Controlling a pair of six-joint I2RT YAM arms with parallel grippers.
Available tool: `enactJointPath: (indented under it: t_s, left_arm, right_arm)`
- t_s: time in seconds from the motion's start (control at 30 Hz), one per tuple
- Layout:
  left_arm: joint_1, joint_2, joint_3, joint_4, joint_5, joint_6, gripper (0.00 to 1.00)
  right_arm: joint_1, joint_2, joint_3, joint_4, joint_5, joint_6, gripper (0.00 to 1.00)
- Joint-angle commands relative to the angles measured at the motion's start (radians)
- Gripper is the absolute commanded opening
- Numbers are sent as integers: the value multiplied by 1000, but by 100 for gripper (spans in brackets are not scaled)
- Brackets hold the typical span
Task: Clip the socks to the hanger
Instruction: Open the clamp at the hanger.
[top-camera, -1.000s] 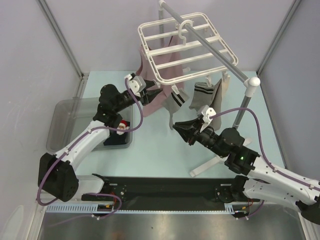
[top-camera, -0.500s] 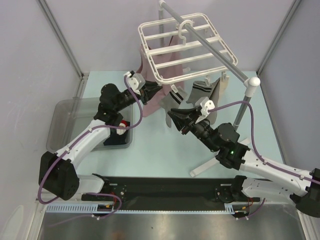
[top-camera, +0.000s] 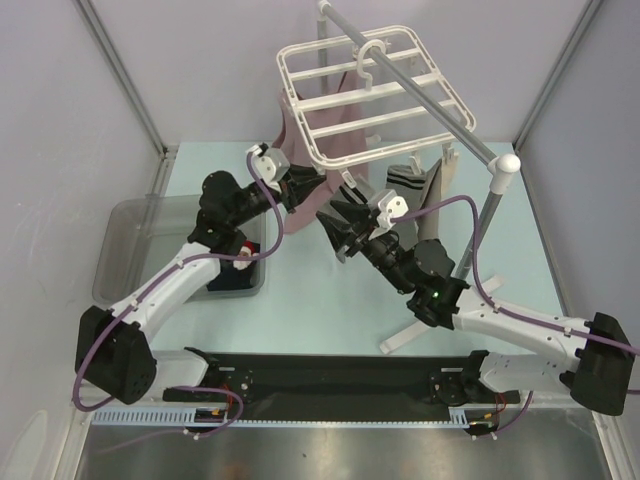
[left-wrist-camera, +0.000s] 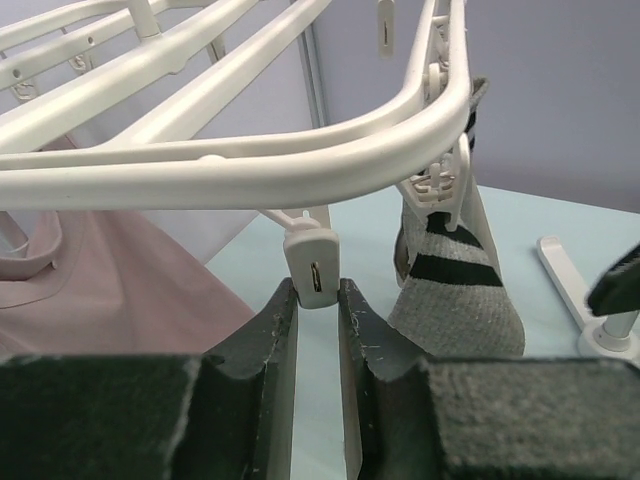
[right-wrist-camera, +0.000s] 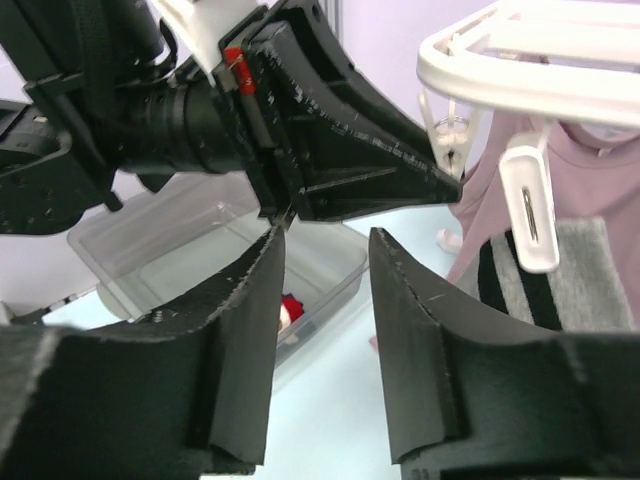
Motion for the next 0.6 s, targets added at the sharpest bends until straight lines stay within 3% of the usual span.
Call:
enactJointPath:
  t_s: [0.0,0.2,0.57]
  left_arm:
    - [-24,-50,-17,54,14,-26,0]
    - [-52,-76,-57,80,5,-49,0]
    - [-133,-98,-63,62,-27,-35,0]
  right_arm:
    - [4,18,29,154,18,-54,45]
    - [0,26,33,171,24,-117,52]
    - [-59,-3,40,123,17,-109,53]
